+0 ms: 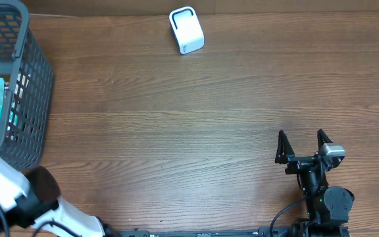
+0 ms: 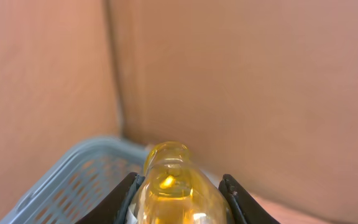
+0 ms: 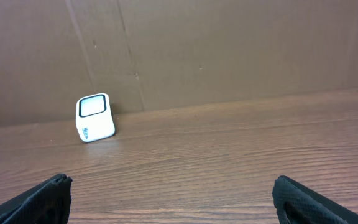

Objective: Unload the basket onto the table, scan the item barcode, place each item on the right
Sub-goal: 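Lift the yellow bottle out and carry it toward the scanner, then set the yellow bottle upright on the table and release it, then return the left gripper to the basket and grasp the green-capped jar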

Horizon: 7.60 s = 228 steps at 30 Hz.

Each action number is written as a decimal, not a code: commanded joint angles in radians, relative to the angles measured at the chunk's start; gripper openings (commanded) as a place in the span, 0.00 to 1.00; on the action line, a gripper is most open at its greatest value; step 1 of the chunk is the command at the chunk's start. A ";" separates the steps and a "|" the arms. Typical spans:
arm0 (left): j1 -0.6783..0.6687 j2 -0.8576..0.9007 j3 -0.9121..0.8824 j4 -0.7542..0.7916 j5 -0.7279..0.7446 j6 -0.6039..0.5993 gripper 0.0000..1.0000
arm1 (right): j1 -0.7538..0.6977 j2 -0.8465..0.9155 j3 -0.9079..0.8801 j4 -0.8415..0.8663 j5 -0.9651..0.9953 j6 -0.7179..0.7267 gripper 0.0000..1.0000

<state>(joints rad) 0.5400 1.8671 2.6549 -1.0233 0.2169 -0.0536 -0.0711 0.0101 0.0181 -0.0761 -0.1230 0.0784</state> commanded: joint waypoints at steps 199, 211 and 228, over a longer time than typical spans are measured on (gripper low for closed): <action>0.302 -0.024 -0.659 -0.284 -0.069 0.061 1.00 | 0.005 -0.007 -0.010 0.003 0.010 0.004 1.00; 0.248 0.203 -0.660 -0.301 -0.014 0.160 1.00 | 0.005 -0.007 -0.010 0.003 0.010 0.004 1.00; 0.173 0.251 -0.691 -0.304 -0.198 0.117 0.99 | 0.005 -0.007 -0.010 0.003 0.010 0.004 1.00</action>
<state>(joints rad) 0.7147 2.1006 1.9919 -1.3239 0.0399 0.0776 -0.0711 0.0101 0.0181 -0.0769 -0.1230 0.0780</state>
